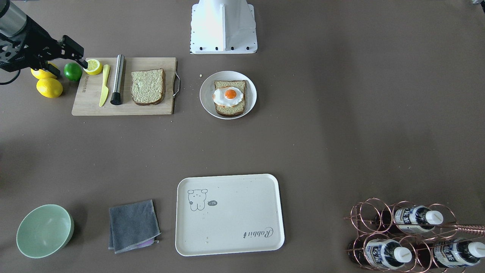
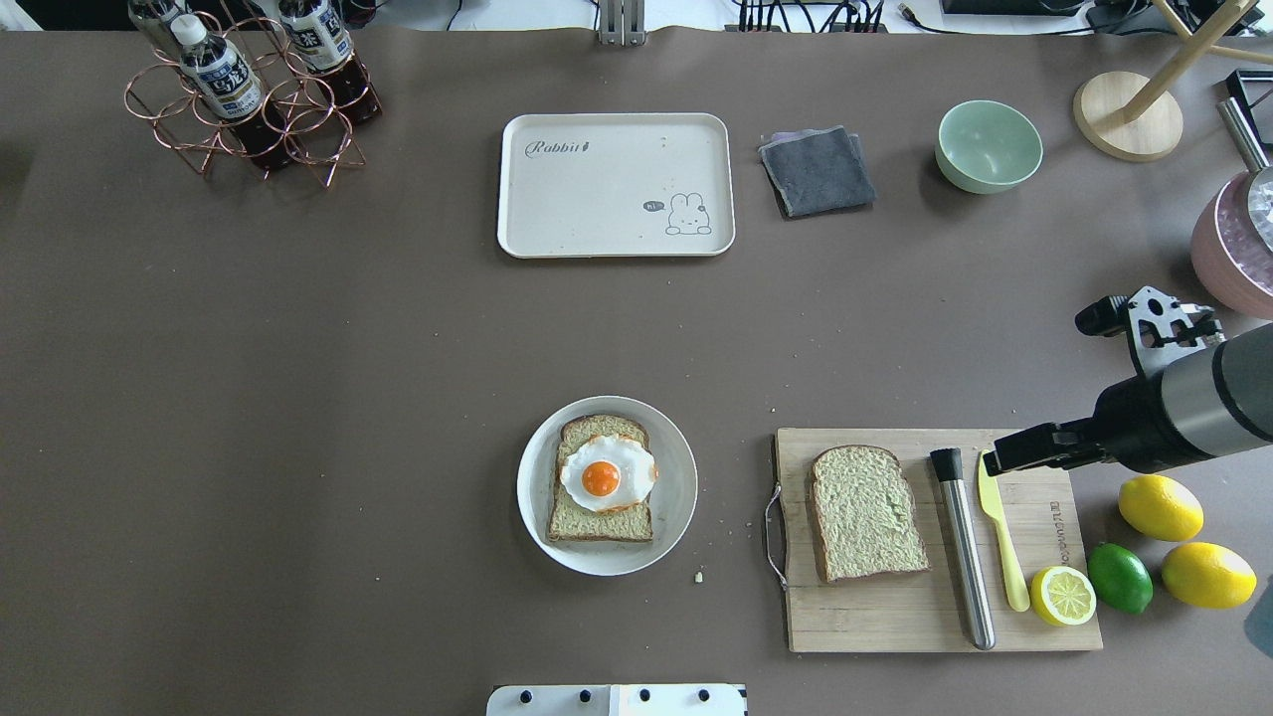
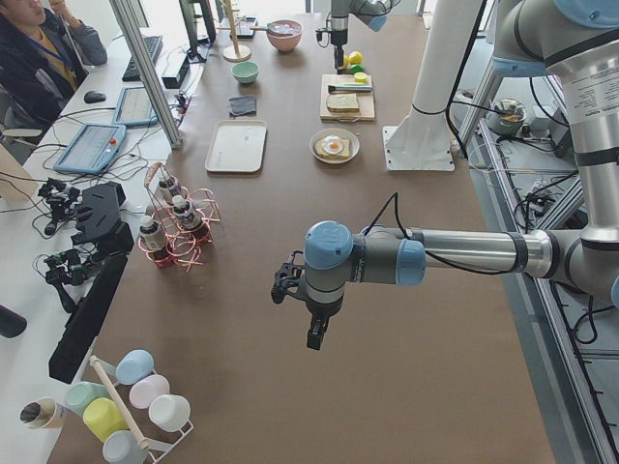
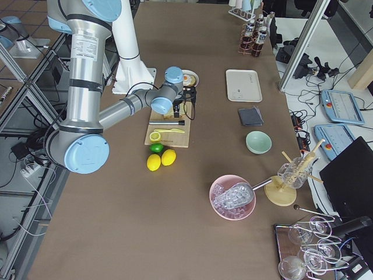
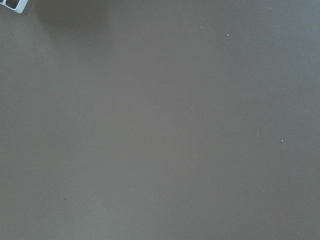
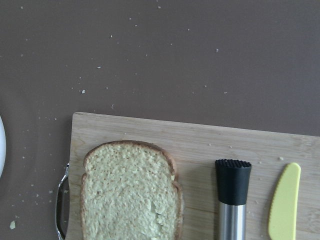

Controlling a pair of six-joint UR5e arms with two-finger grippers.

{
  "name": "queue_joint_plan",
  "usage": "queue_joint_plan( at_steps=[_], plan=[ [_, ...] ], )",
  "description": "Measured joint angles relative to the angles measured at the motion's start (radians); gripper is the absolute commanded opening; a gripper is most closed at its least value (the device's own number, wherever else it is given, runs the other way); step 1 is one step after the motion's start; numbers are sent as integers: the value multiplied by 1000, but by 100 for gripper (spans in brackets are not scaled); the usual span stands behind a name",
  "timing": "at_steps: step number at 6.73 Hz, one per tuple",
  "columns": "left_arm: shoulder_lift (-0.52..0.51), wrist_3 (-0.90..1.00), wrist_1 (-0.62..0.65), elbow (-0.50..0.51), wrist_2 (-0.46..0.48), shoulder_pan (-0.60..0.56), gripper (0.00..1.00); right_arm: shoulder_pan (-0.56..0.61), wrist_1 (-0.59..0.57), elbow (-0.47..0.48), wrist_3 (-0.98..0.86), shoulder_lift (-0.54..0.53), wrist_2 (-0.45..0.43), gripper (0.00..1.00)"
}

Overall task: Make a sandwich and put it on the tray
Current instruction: 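Move the right gripper down over the bread slice on the cutting board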

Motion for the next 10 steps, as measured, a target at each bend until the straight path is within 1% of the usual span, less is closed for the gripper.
queue_joint_plan(
  at_steps=[1, 2, 5, 6, 7, 8, 9, 10],
  plan=[
    [0, 0, 0, 0, 0, 0, 98, -48, 2, -16, 48, 30, -46, 70],
    [0, 0, 1, 0, 0, 0, 98, -77, 8, -32, 70, 44, -71, 71],
    [0, -2, 0, 2, 0, 0, 98, -134, 68, -110, 84, 55, -109, 70],
    [-1, -3, 0, 2, 0, 0, 98, -143, 74, -121, 84, 53, -115, 68],
    [-3, -3, 0, 2, 0, 0, 97, -147, 77, -123, 83, 49, -117, 58],
    [-6, -3, 0, 1, 0, 0, 98, -148, 77, -126, 83, 46, -119, 22],
    [-10, -3, 0, 0, 0, 0, 98, -149, 77, -128, 83, 44, -121, 0],
    [-11, -3, 0, -1, -1, 0, 98, -149, 77, -128, 84, 44, -122, 0]
  ],
)
